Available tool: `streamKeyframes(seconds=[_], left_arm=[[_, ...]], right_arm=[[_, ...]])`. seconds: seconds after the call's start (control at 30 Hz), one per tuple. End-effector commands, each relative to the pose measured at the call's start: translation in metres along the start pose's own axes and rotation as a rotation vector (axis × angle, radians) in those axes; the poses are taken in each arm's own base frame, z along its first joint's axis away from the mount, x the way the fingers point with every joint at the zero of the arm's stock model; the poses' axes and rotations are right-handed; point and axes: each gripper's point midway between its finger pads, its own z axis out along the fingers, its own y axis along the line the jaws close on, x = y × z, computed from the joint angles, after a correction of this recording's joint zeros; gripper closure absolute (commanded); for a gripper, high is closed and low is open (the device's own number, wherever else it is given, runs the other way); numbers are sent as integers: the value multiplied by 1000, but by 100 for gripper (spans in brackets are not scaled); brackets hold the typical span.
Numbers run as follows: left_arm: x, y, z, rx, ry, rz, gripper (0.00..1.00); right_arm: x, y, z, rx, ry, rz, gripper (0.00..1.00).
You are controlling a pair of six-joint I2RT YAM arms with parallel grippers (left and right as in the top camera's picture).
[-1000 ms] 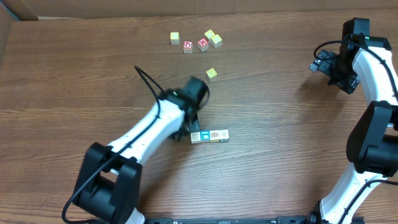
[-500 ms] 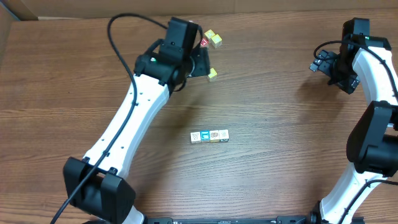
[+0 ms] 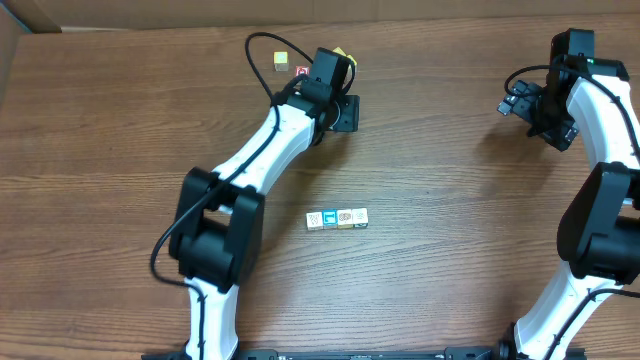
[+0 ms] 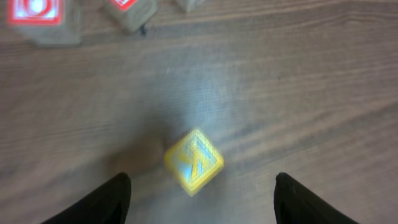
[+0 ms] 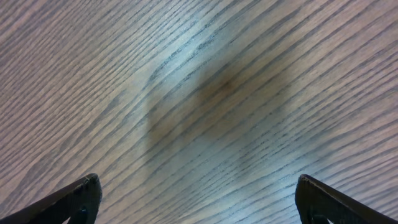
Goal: Flip 5 blocks
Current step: 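Move the left gripper back to the cluster and grasp the yellow block, then carry the block forward and rotate it to show the blue X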
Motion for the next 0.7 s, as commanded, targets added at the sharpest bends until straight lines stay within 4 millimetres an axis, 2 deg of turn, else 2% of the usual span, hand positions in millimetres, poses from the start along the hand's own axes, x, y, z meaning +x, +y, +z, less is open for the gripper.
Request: streamKeyframes(seconds=[0.0, 0.17, 0.27, 0.4, 0.5, 0.57, 0.67], left_arm=[[-5, -1, 19, 15, -29, 63, 34], [-3, 0, 43, 16, -51, 117, 37], [8, 6, 58, -10, -27, 152, 38], [23, 12, 65, -27, 26, 197, 52], [26, 19, 53, -63, 56, 213, 61], [22, 27, 32, -120, 69, 216, 67], [15, 32, 1, -160, 70, 218, 69]], right_arm=[[-11, 3, -21, -20, -57, -4, 0], [-11, 3, -21, -20, -57, -4, 0], [-11, 3, -21, -20, -57, -4, 0], [-11, 3, -21, -20, -57, -4, 0], [-11, 3, -21, -20, -57, -4, 0], [-11, 3, -21, -20, -57, -4, 0], [-11, 3, -21, -20, -57, -4, 0]])
